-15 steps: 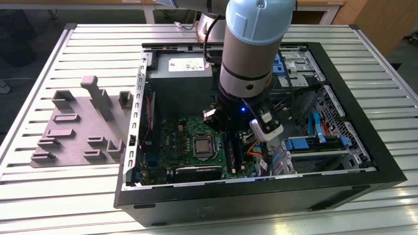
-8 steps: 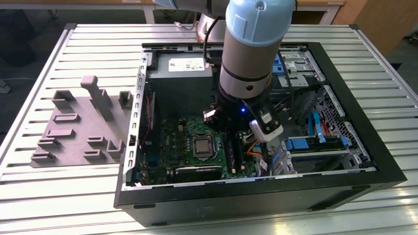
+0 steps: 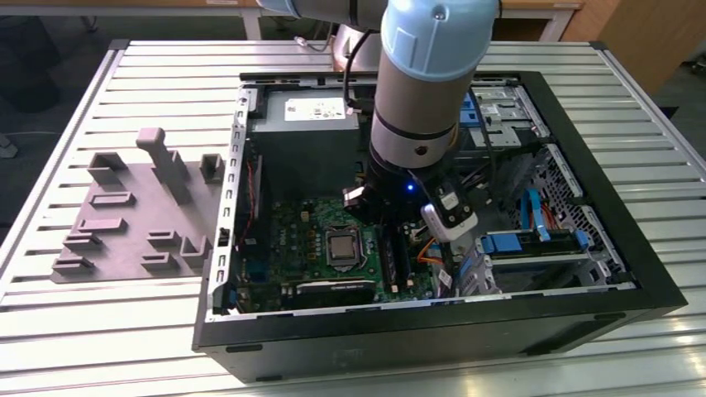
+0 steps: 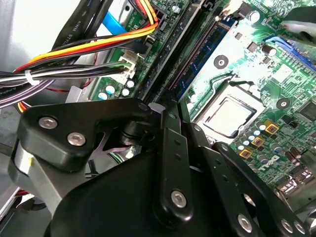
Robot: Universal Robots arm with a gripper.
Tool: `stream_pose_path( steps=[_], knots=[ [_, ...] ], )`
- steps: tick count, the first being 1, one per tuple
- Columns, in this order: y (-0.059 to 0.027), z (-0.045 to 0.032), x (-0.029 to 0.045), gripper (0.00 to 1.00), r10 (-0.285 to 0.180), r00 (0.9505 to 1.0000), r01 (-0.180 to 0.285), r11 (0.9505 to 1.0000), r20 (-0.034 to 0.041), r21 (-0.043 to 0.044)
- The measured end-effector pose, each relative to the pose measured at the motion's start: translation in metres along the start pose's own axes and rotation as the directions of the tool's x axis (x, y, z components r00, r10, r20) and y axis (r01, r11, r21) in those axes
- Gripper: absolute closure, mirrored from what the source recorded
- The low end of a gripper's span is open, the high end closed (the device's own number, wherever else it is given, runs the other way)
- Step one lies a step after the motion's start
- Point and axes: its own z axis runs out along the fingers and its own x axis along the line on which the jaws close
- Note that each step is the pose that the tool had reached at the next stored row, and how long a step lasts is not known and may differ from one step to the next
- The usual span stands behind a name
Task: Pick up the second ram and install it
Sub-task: 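Press down the second ram until it locks into place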
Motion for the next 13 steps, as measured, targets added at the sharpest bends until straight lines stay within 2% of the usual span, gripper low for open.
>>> stream_pose_path(
  steps=[13],
  knots=[
    [0.0001, 0.0003, 0.0, 0.85, 0.0, 1.0, 0.0, 1.0, 0.0, -0.0003]
  ],
)
